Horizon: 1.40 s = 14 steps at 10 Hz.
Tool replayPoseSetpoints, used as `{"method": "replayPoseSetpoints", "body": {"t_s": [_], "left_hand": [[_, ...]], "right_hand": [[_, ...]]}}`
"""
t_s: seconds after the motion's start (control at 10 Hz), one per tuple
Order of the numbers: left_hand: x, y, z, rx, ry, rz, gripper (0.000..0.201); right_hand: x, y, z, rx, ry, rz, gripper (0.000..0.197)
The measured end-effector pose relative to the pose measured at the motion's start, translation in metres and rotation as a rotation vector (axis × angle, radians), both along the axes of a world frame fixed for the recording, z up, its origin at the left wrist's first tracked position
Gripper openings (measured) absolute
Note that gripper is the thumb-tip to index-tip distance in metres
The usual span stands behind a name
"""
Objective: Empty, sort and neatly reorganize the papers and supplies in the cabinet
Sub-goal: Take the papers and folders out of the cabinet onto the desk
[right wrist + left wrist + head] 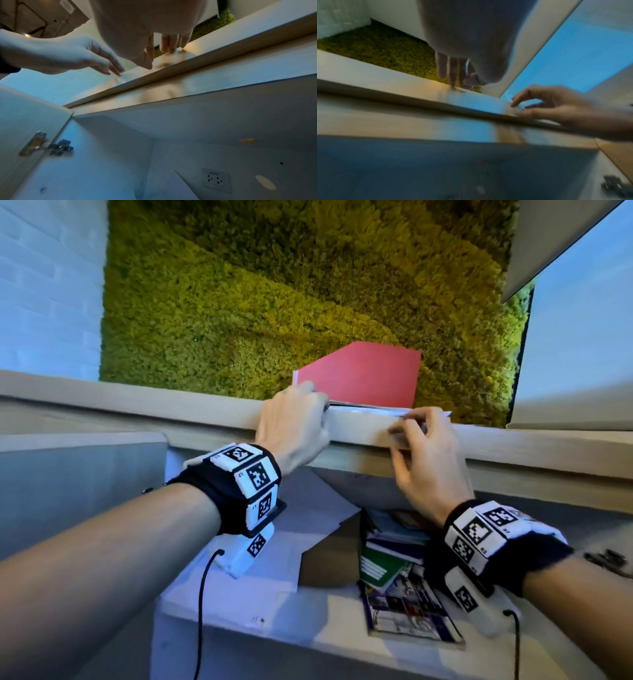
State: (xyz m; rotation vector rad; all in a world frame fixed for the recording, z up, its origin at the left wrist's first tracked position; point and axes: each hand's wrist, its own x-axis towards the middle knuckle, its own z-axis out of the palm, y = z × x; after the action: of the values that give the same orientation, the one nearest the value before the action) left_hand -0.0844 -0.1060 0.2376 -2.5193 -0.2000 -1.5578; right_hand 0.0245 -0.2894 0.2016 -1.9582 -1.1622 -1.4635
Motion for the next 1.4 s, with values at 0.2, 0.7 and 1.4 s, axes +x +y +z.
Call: {"method": "replayPoseSetpoints", "body": {"t_s": [0.2,0.7,1.4], "left_hand": [[-0.002,0.021,-0.078,0.294,0.098,-0.189,0.017],[0.062,0.169,-0.253,-0.734,0.929,0.405,0.070],[0.124,0.203,-0.279,-0.695,1.271,0.296,0.104]], "right_hand": [[-0.022,0.024,-0.062,-0.311,-0.038,-0.071,0.015],[0.062,0.065,-0.187,-0.849,0.658,-0.493,0.035],[0.184,0.210,-0.223,-0.136,1.430,-0.237,0.042]]}}
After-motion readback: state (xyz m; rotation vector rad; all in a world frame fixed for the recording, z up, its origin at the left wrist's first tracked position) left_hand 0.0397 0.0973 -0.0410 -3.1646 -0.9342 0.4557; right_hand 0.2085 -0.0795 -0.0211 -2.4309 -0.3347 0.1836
